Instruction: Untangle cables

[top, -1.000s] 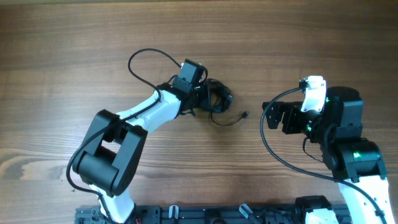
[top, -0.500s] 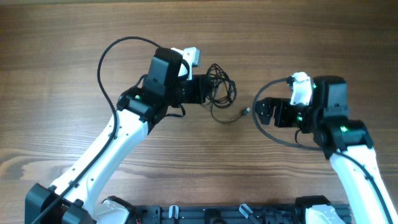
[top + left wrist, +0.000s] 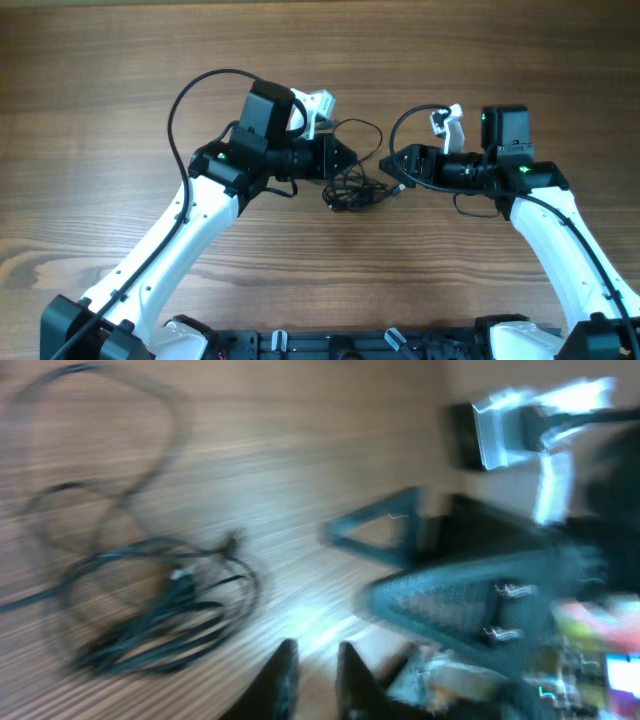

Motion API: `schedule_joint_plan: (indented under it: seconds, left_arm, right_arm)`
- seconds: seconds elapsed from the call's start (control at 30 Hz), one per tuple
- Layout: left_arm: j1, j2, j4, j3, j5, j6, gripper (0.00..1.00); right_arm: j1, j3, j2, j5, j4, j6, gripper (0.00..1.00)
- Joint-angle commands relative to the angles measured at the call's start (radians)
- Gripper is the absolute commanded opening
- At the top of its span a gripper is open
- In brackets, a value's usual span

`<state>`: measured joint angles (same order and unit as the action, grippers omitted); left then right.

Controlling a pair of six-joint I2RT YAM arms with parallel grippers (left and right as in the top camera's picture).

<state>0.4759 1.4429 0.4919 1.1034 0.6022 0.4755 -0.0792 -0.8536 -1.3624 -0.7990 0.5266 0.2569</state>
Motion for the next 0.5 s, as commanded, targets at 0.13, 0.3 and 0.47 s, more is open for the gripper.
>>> schedule_joint_plan:
  seconds: [0.13, 0.3, 0.47]
  left_arm:
    - [-0.001, 0.029, 0.232, 0.007, -0.368, 0.0, 0.75]
    - [0.011, 0.058, 0.307, 0.007, -0.228, 0.081, 0.88]
    - [0.011, 0.09, 0.309, 0.007, -0.182, 0.482, 1.0]
  right_arm:
    - [-0.002, -0.019, -0.008, 0.403, 0.132, 0.009, 0.96]
    - [-0.002, -0.019, -0.008, 0.451, 0.152, 0.01, 0.96]
    - [-0.002, -0.019, -0.008, 0.467, 0.153, 0.008, 0.96]
